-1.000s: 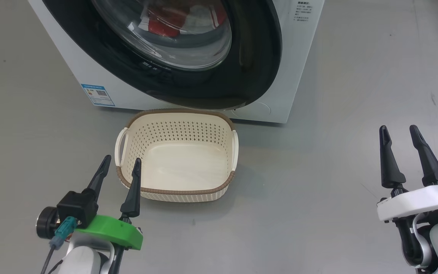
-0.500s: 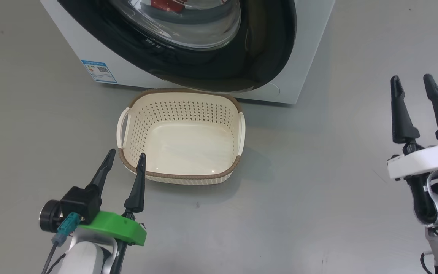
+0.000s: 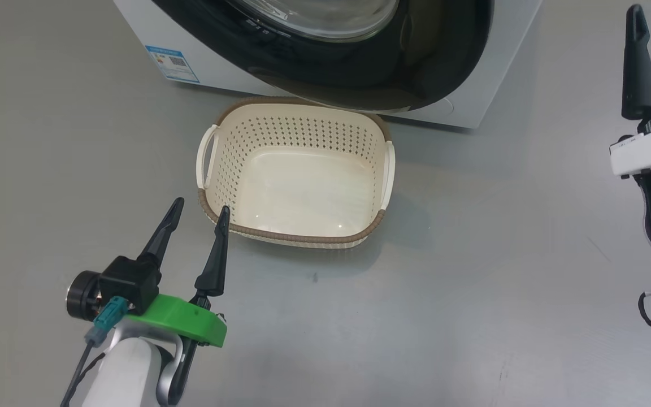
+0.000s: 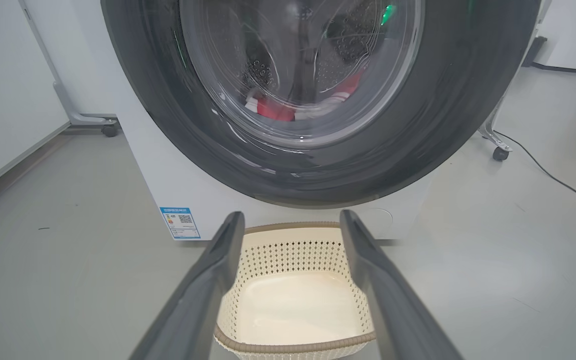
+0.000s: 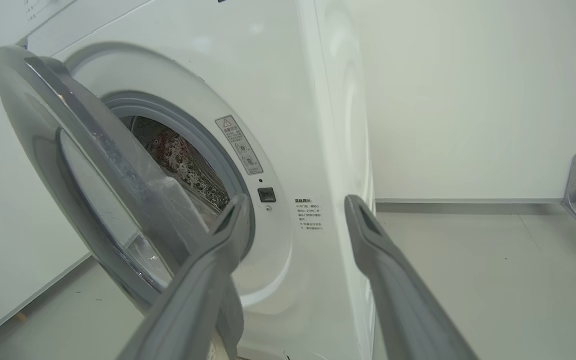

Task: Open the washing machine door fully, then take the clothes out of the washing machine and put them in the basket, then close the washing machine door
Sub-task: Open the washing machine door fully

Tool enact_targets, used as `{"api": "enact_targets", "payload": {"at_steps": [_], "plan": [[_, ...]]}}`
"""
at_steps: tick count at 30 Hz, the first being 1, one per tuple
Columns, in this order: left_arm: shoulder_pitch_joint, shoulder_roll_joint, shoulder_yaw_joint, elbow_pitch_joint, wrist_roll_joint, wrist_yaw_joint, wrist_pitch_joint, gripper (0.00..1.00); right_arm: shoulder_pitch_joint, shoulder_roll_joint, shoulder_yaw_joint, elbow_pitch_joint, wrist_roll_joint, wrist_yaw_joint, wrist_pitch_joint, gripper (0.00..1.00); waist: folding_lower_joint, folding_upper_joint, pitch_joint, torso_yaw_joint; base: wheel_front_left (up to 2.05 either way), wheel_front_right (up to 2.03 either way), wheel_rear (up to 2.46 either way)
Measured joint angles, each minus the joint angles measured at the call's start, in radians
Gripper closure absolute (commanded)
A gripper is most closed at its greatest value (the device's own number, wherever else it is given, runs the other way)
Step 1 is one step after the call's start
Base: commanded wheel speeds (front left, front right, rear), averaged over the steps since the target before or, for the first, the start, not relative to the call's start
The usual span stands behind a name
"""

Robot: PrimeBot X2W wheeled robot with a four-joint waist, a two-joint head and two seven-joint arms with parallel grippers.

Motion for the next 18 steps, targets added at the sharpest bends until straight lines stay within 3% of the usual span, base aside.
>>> {"api": "enact_targets", "payload": {"at_steps": [1, 2, 3, 11, 18], "plan": [[-0.003, 0.0, -0.002, 0.0, 0.0, 0.0, 0.0, 0.0, -0.015, 0.002, 0.0, 0.006, 0.009, 0.0, 0.007, 0.0, 0.0, 0.0, 0.005, 0.006, 0.0, 0.0, 0.0], [-0.007, 0.0, -0.004, 0.0, -0.002, 0.0, 0.0, 0.0, -0.03, 0.004, 0.0, 0.013, 0.019, 0.003, 0.016, 0.53, 0.0, 0.0, 0.01, 0.012, 0.0, 0.0, 0.0], [-0.011, 0.0, -0.005, 0.0, -0.004, 0.0, 0.0, 0.0, -0.044, 0.007, 0.0, 0.021, 0.027, 0.008, 0.023, 0.97, 0.0, 0.0, 0.015, 0.018, 0.0, 0.0, 0.0], [-0.028, -0.001, -0.021, 0.0, -0.032, 0.0, 0.0, 0.0, -0.153, 0.078, -0.049, 0.094, 0.188, 0.007, 0.08, 1.0, 0.0, 0.0, 0.054, 0.06, 0.0, 0.0, 0.0], [-0.05, -0.002, -0.037, -0.001, -0.049, -0.002, 0.0, 0.0, -0.24, 0.127, -0.1, 0.166, 0.33, -0.017, 0.161, 1.0, 0.0, 0.0, 0.085, 0.092, 0.0, 0.0, 0.0]]}}
